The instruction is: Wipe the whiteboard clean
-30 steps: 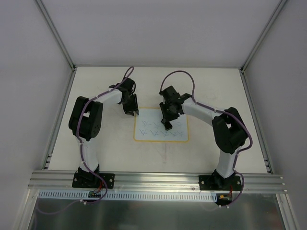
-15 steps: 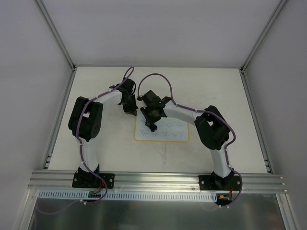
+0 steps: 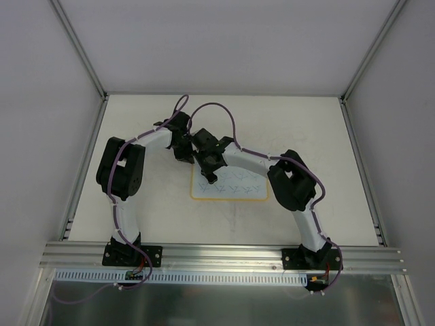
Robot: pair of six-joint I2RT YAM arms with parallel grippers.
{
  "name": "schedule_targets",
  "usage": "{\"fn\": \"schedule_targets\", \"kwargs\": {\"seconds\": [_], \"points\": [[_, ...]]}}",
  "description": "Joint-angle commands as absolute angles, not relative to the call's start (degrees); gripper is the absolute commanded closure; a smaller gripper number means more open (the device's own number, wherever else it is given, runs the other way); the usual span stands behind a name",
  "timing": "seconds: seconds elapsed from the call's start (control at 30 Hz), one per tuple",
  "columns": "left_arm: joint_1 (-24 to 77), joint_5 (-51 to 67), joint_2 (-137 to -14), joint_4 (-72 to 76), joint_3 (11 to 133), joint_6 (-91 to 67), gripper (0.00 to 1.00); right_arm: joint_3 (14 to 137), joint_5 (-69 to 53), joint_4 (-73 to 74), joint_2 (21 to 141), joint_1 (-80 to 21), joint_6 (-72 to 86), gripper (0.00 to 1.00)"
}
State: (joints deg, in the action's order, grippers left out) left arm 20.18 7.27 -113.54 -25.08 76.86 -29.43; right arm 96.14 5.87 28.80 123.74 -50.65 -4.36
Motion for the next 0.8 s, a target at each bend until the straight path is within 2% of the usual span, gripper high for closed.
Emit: {"fn": "schedule_targets", "kwargs": {"seconds": [0.0, 0.37, 0.47, 0.73, 0.77], "points": [[20.3, 2.73, -115.93, -29.0, 73.48, -28.74, 1.0, 89.93, 12.48, 33.75, 122.62, -47.29, 1.99, 1.0], [19.78, 3.16, -116.19, -29.0, 73.83, -29.09, 1.0, 64.96, 14.68, 26.64, 104.51, -34.46, 15.38, 1.0], [19.69, 3.51, -116.02, -29.0, 73.92, -29.27, 1.0, 63.19, 13.63, 24.26, 102.57, -34.1, 15.29, 1.0], [19.51, 2.81, -115.05, -29.0, 74.79, -28.83, 1.0, 67.58, 6.25, 21.8, 107.31, -38.14, 12.48, 0.99], [19.42, 2.9, -114.87, -29.0, 75.14, -28.74, 1.0, 68.2, 5.28, 21.8, 107.58, -38.32, 12.39, 0.95]]}}
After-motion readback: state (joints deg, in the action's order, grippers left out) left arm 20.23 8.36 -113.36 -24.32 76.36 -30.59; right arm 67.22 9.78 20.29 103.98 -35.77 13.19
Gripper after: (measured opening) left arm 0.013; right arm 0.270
